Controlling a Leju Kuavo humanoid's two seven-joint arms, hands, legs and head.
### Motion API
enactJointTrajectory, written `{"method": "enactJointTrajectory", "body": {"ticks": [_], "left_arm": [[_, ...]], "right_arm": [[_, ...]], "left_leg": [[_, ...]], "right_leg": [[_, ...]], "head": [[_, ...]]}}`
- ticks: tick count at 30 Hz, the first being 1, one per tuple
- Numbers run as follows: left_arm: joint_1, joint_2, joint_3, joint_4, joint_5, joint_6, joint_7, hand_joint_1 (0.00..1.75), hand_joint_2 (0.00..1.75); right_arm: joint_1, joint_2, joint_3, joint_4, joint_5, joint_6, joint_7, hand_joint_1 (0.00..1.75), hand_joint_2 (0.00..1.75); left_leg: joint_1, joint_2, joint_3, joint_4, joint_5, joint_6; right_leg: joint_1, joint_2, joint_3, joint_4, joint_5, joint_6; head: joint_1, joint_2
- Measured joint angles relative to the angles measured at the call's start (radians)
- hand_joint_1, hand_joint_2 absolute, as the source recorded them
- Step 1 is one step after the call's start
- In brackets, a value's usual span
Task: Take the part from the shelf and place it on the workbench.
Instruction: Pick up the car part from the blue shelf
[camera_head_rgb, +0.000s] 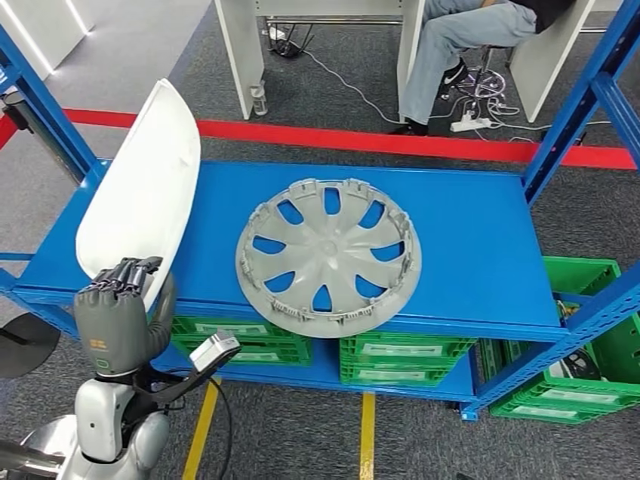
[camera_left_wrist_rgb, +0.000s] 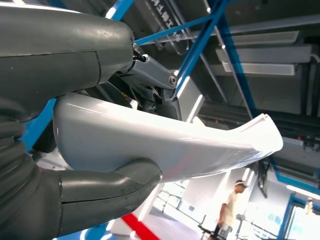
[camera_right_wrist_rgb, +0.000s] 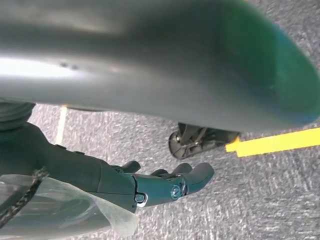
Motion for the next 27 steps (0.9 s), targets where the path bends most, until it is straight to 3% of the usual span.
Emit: {"method": "enactJointTrajectory", "body": {"ticks": [1,2,4,6,8,9,11,13,14,15,16,18,20,21,23,24,25,27], "left_arm": [[0.0,0.0,0.0,0.002,0.0,0.0,0.0,1.75,1.75],[-0.001,0.001,0.0,0.003,0.001,0.0,0.0,1.75,1.75],[-0.004,0.001,0.0,0.003,0.002,0.0,-0.001,1.75,1.75],[-0.006,0.001,0.0,0.003,0.002,0.0,-0.002,1.75,1.75],[-0.006,0.001,0.0,0.003,0.003,0.0,-0.002,1.75,1.75],[-0.007,0.001,-0.001,0.003,0.003,0.0,-0.002,1.75,1.75],[-0.007,0.0,-0.001,0.003,0.007,0.0,-0.002,1.75,1.75],[-0.004,0.001,-0.002,0.003,0.013,0.0,-0.002,1.75,1.75],[-0.001,0.001,-0.002,0.003,0.017,0.0,-0.002,1.75,1.75],[0.0,0.002,-0.002,0.003,0.019,0.0,-0.003,1.75,1.75],[0.0,0.003,-0.002,0.003,0.021,0.0,-0.003,1.75,1.75],[0.001,0.006,-0.002,0.003,0.022,0.0,-0.003,1.75,1.75],[0.0,0.007,-0.001,0.003,0.023,0.0,-0.003,1.75,1.75],[0.0,0.007,-0.001,0.003,0.023,0.0,-0.003,1.75,1.75],[0.0,0.008,-0.001,0.003,0.023,0.0,-0.004,1.75,1.75],[0.001,0.008,-0.001,0.003,0.023,0.0,-0.004,1.75,1.75],[0.001,0.009,-0.001,0.003,0.024,0.0,-0.004,1.75,1.75],[0.002,0.01,-0.001,0.003,0.027,0.0,-0.005,1.75,1.75]], "right_arm": [[0.0,0.0,0.0,0.0,-0.001,0.0,0.0,0.0,0.0],[0.0,0.0,0.001,0.0,-0.001,0.0,0.0,0.0,0.0],[-0.001,0.0,0.003,0.0,-0.003,0.0,0.0,0.0,0.0],[-0.002,0.0,0.006,0.0,-0.005,0.0,0.0,0.0,0.0],[-0.001,0.0,0.009,0.0,-0.005,0.0,0.0,0.0,0.0],[-0.001,0.0,0.01,0.0,-0.006,0.0,0.001,0.0,0.0],[-0.002,-0.001,0.011,0.001,-0.009,-0.005,0.0,0.0,0.0],[-0.002,0.0,0.012,0.001,-0.015,-0.017,-0.002,0.0,0.0],[-0.002,0.001,0.012,0.001,-0.018,-0.025,-0.004,0.0,0.0],[-0.002,0.003,0.013,0.001,-0.019,-0.031,-0.006,0.0,0.0],[-0.002,0.005,0.013,0.001,-0.02,-0.035,-0.007,0.0,0.0],[-0.005,0.007,0.014,0.0,-0.021,-0.039,-0.009,0.0,0.0],[-0.009,0.009,0.014,0.0,-0.021,-0.04,-0.01,0.0,0.0],[-0.011,0.01,0.014,0.0,-0.021,-0.04,-0.01,0.0,0.0],[-0.012,0.013,0.014,0.001,-0.021,-0.04,-0.01,0.0,0.0],[-0.012,0.014,0.014,0.001,-0.021,-0.04,-0.01,0.0,0.0],[-0.012,0.015,0.014,0.001,-0.022,-0.04,-0.01,0.0,0.0],[-0.013,0.017,0.015,0.001,-0.022,-0.041,-0.01,0.0,0.0]], "left_leg": [[-0.001,0.0,0.029,-0.035,0.023,0.005],[-0.002,0.0,0.073,-0.102,0.053,0.012],[-0.008,0.0,0.154,-0.238,0.088,0.026],[-0.015,-0.001,0.179,-0.293,0.092,0.034],[-0.016,0.001,0.171,-0.304,0.108,0.04],[-0.015,0.003,0.166,-0.31,0.119,0.046],[-0.011,0.007,0.149,-0.319,0.143,0.057],[-0.014,0.007,0.122,-0.318,0.162,0.062],[-0.015,0.007,0.108,-0.316,0.172,0.062],[-0.016,0.008,0.094,-0.314,0.181,0.062],[-0.017,0.007,0.081,-0.311,0.189,0.06],[-0.017,0.007,0.057,-0.303,0.203,0.054],[-0.019,0.006,0.04,-0.293,0.215,0.044],[-0.019,0.006,0.035,-0.29,0.223,0.039],[-0.018,0.006,0.031,-0.289,0.235,0.028],[-0.016,0.005,0.027,-0.285,0.227,0.022],[-0.014,0.004,0.02,-0.269,0.203,0.015],[-0.009,0.003,-0.004,-0.182,0.108,0.002]], "right_leg": [[0.002,0.0,-0.006,0.0,0.005,0.0],[0.004,0.0,-0.01,0.0,0.01,0.001],[0.006,0.0,-0.017,0.0,0.022,0.007],[0.005,-0.001,-0.023,-0.003,0.035,0.019],[0.002,-0.001,-0.026,-0.008,0.045,0.033],[0.002,0.0,-0.033,-0.003,0.034,0.039],[0.002,0.002,-0.06,0.06,-0.035,0.044],[0.003,0.003,-0.096,0.185,-0.121,0.047],[0.003,0.003,-0.106,0.239,-0.14,0.048],[0.003,0.003,-0.102,0.263,-0.136,0.049],[0.003,0.003,-0.08,0.252,-0.113,0.049],[0.003,0.003,0.008,0.135,-0.062,0.046],[0.005,0.004,0.096,0.002,-0.06,0.04],[0.007,0.005,0.113,-0.033,-0.069,0.036],[0.009,0.004,0.109,-0.046,-0.066,0.024],[0.008,0.002,0.101,-0.047,-0.059,0.015],[0.007,0.0,0.093,-0.048,-0.049,0.006],[0.005,-0.004,0.076,-0.049,-0.028,-0.007]], "head": [[0.0,0.0],[0.0,0.0],[0.0,0.0],[0.001,0.0],[0.001,0.0],[0.001,0.0],[0.005,0.0],[0.008,0.0],[0.008,0.0],[0.008,0.0],[0.009,0.0],[0.009,0.0],[0.008,0.0],[0.008,0.0],[0.009,0.0],[0.01,0.0],[0.009,0.0],[0.008,0.0]]}}
